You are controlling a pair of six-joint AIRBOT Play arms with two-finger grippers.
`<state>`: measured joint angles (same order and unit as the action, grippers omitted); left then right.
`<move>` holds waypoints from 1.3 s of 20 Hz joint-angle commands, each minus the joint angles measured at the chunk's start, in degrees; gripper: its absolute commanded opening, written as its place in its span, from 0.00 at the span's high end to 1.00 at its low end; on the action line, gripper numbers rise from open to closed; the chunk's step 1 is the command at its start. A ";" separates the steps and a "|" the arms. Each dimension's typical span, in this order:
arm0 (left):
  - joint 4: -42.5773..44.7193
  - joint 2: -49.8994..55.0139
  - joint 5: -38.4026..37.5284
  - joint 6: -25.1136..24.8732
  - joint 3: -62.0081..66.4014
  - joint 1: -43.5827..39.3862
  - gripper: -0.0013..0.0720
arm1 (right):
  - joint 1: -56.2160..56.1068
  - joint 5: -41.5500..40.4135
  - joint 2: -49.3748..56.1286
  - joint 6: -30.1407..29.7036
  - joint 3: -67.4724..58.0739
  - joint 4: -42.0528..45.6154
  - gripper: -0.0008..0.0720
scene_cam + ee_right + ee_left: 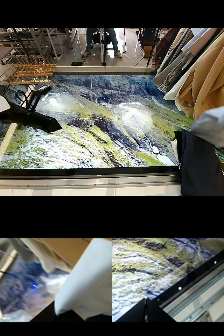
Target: Fold the clothes and pants, and hang the long-sleeved shirts on hangers.
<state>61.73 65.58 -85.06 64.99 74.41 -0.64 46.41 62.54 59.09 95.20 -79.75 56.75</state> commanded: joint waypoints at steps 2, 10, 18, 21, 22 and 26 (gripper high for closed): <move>0.00 -0.04 -0.02 0.17 -0.02 0.04 0.97 | 0.02 -3.69 5.01 -3.87 -8.52 -9.40 0.96; 0.00 -0.04 -0.02 0.17 -0.02 0.04 0.97 | 0.42 17.49 2.12 -0.85 -3.43 14.08 0.96; 0.00 -0.04 0.13 0.17 -0.02 0.04 0.97 | 18.12 37.81 -8.26 -11.34 20.83 21.92 0.96; 0.00 -0.04 0.35 0.15 -0.02 0.04 0.97 | 19.61 40.44 -8.20 -11.82 28.37 24.50 0.96; 0.00 -0.04 0.42 0.17 -0.02 0.04 0.97 | 19.61 40.15 -8.17 -11.80 30.99 25.90 0.96; 0.00 -0.04 0.42 0.17 -0.02 0.04 0.97 | 19.61 33.66 -7.28 -10.45 36.35 34.32 0.81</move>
<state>61.71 65.58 -84.75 65.19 74.41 -0.64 65.45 99.09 51.37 84.33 -47.51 84.66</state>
